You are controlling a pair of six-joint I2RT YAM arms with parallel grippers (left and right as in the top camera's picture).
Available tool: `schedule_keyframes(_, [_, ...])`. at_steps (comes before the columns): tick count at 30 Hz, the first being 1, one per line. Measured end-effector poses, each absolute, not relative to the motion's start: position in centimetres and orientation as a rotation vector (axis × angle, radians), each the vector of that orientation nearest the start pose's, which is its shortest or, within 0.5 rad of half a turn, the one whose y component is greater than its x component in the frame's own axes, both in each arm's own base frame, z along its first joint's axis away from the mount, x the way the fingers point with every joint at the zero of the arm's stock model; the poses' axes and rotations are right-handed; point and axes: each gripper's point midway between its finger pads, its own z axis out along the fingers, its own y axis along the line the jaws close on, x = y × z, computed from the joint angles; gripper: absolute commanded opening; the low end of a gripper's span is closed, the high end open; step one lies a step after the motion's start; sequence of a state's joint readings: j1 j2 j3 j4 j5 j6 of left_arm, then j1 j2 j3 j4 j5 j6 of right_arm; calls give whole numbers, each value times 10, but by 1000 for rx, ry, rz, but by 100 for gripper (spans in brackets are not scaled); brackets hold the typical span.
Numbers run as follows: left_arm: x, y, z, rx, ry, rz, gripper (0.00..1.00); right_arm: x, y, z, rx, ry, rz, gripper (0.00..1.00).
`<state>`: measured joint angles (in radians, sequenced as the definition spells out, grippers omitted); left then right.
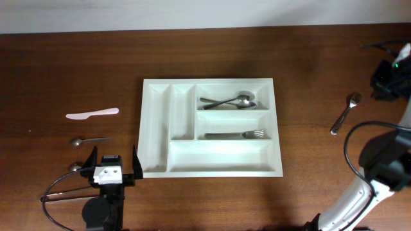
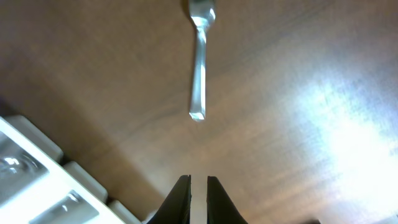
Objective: Pack container
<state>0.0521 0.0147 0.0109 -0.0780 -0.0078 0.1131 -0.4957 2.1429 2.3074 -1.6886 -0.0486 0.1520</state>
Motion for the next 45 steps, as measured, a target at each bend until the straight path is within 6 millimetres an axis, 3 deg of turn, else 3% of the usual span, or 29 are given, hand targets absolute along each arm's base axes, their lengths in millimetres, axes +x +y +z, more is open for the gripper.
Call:
schedule_keyframes(2, [246,14,156,45,1654,132,99,356,-189,186,973,2924,55,14])
schedule_keyframes(5, [246,14,156,45,1654,132,99,365,-196,169,943,2904,37,20])
schedule_keyframes(8, [246,14,156,45,1654,132,99,369,-200,144,934,2912,22,42])
schedule_keyframes(12, [246,14,156,45,1654,132,99,373,-203,118,914,2913,8,56])
schedule_keyframes(15, [246,14,156,45,1654,132,99,376,-205,102,911,2905,7,81])
schedule_keyframes(17, [246,14,156,45,1654,132,99,376,-205,95,904,2905,1,85])
schedule_keyframes(26, [246,14,156,45,1654,132,99,369,-202,56,919,2920,6,87])
schedule_keyframes(45, [246,14,156,45,1654,132,99,390,-203,33,986,2851,80,84])
